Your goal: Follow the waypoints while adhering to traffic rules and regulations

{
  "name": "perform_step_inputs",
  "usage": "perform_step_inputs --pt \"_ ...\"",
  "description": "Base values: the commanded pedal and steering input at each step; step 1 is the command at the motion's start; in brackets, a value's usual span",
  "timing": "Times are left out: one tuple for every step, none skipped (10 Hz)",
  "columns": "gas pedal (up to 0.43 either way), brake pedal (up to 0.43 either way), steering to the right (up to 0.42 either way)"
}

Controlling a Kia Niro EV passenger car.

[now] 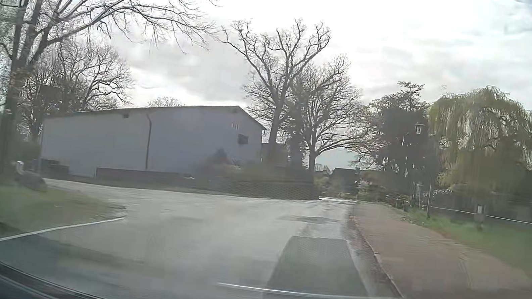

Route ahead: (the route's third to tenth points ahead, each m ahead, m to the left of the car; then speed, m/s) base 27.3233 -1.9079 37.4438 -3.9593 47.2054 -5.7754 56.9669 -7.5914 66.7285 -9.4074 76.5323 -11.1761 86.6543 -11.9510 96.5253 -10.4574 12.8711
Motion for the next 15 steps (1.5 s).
perform_step_inputs --pt "0.169 0.006 0.045" --pt "0.169 0.000 0.045" --pt "0.169 0.000 0.044" --pt "0.169 0.000 0.045" --pt "0.169 0.000 0.045" --pt "0.169 0.000 0.044" --pt "0.169 0.000 0.044" --pt "0.157 0.000 0.043" --pt "0.157 0.000 0.042" --pt "0.157 0.000 0.041" --pt "0.157 0.000 0.038" --pt "0.157 0.000 0.037" --pt "0.157 0.000 0.034" --pt "0.157 0.000 0.033" --pt "0.150 0.000 0.033"
